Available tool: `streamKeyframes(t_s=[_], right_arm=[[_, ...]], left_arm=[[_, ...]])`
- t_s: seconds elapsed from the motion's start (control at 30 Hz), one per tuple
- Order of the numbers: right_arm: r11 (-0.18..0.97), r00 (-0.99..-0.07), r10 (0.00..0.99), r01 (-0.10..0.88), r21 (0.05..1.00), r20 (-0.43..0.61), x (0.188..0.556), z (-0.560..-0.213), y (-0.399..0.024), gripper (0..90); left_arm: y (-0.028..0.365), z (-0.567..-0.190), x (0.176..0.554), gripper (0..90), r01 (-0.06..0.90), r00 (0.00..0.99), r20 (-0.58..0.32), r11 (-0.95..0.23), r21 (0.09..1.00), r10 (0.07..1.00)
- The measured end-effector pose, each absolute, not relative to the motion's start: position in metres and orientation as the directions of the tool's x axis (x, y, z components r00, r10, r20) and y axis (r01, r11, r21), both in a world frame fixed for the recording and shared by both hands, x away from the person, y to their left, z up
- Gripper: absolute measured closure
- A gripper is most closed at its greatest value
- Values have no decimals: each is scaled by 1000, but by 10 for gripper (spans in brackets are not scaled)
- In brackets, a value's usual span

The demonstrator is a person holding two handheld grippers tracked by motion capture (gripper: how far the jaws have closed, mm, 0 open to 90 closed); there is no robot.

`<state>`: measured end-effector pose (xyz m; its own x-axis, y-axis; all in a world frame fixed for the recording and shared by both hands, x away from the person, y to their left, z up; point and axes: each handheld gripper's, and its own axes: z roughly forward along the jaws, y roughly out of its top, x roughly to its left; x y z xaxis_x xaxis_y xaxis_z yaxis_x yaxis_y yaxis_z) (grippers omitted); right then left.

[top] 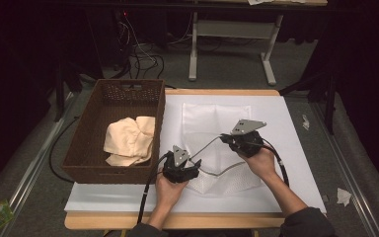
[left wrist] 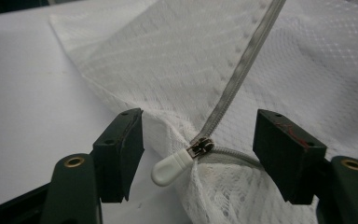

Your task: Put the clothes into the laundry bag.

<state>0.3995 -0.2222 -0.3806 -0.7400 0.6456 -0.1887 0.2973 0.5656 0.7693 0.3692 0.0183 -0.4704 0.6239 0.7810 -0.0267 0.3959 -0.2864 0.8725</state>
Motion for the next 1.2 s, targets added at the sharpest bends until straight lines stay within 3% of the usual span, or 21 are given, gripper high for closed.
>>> streamKeyframes(t_s=[0.23, 0.47, 0.57, 0.73, 0.9, 1.0, 1.2], right_arm=[[569, -745, 639, 292, 769, -190, 398, -381, -222, 890], [567, -749, 637, 292, 771, -185, 398, -382, -221, 890], [574, -754, 628, 282, 769, -192, 398, -382, -220, 890], [567, -751, 634, 289, 771, -185, 397, -382, -221, 890], [561, -751, 636, 290, 776, -179, 398, -382, -220, 890], [564, -753, 633, 287, 775, -182, 398, -382, -219, 890], [564, -753, 632, 285, 775, -183, 397, -382, -220, 889]], left_arm=[[24, -452, 360, 363, 425, 628, -61, -276, 862, 776], [29, -434, 348, 346, 405, 658, -70, -274, 872, 749], [33, -426, 340, 341, 355, 665, -43, -265, 896, 746], [47, -406, 332, 329, 369, 673, -92, -225, 902, 734], [61, -390, 328, 305, 367, 672, -90, -225, 903, 735], [65, -383, 326, 286, 353, 664, -44, -261, 898, 746], [75, -371, 326, 269, 351, 660, -57, -241, 905, 749]])
